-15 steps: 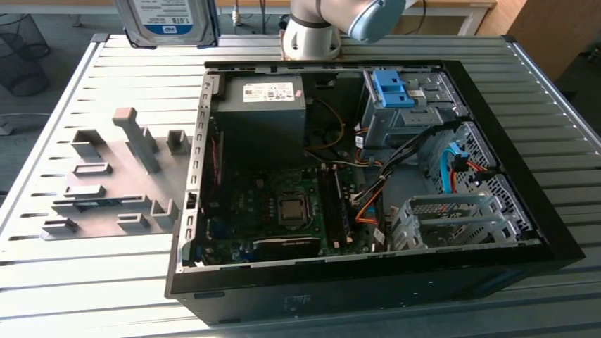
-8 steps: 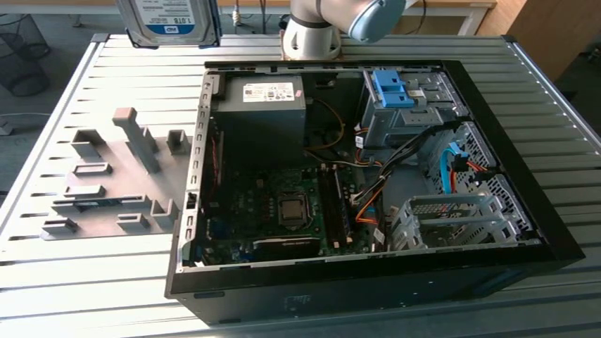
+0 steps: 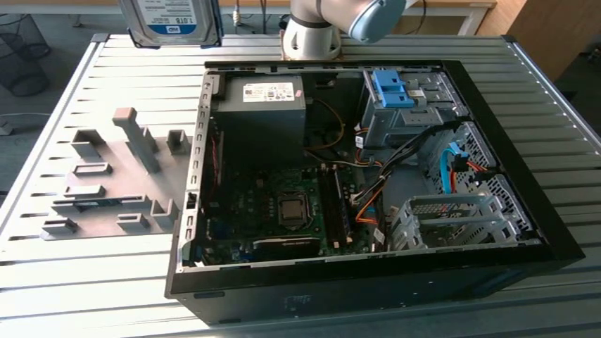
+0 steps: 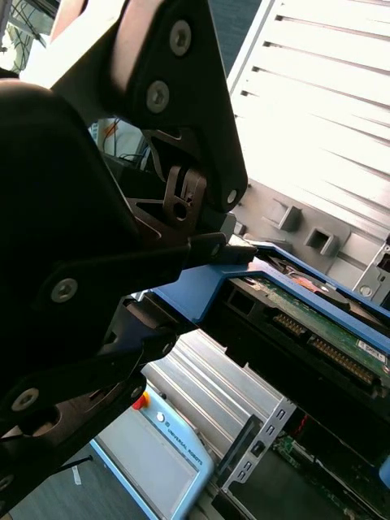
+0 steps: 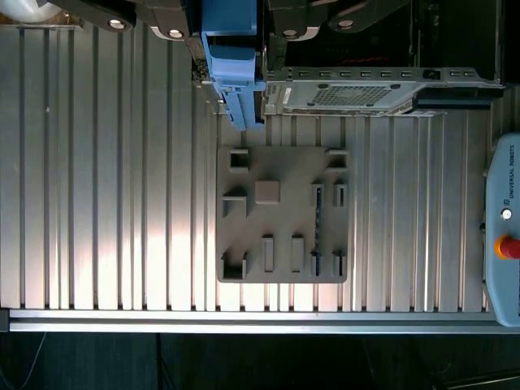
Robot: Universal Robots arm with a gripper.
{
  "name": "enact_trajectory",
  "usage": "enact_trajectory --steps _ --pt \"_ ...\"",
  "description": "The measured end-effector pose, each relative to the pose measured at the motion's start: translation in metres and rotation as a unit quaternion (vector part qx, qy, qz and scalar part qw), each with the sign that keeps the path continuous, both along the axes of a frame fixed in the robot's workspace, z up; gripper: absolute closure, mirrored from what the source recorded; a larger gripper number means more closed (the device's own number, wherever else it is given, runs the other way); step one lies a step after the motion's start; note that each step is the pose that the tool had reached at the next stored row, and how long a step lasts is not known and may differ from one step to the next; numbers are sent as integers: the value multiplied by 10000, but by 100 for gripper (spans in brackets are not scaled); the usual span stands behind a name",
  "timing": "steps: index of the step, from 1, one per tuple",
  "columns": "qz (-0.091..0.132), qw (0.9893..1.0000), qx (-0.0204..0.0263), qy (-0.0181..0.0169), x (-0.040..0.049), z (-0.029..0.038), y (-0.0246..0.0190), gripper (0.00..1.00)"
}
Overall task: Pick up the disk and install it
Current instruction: 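Pick up the disk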
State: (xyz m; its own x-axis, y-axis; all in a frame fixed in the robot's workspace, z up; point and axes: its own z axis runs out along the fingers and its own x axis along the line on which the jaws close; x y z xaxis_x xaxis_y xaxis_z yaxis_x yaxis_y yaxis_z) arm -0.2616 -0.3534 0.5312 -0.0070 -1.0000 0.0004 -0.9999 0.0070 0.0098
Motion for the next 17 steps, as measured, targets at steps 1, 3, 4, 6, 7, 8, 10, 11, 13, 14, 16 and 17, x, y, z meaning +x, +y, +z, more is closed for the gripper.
enact_trajectory --steps 1,3,4,6,7,8,10,11,13,14,16,17 --pt "0 10000 0 0 3 0 0 63" --pt "0 10000 0 0 9 0 0 63" --pt "0 10000 0 0 11 0 0 63" --pt "0 10000 0 0 18 0 0 63" --pt "0 10000 0 0 23 0 0 63" --pt "0 10000 0 0 28 0 0 63" --pt "0 10000 0 0 38 0 0 63" --pt "0 10000 0 0 44 0 0 63" --pt "0 10000 0 0 53 0 0 63" --pt "0 10000 0 0 58 0 0 63" --pt "0 10000 0 0 67 0 0 63" --pt "0 10000 0 0 71 0 0 63"
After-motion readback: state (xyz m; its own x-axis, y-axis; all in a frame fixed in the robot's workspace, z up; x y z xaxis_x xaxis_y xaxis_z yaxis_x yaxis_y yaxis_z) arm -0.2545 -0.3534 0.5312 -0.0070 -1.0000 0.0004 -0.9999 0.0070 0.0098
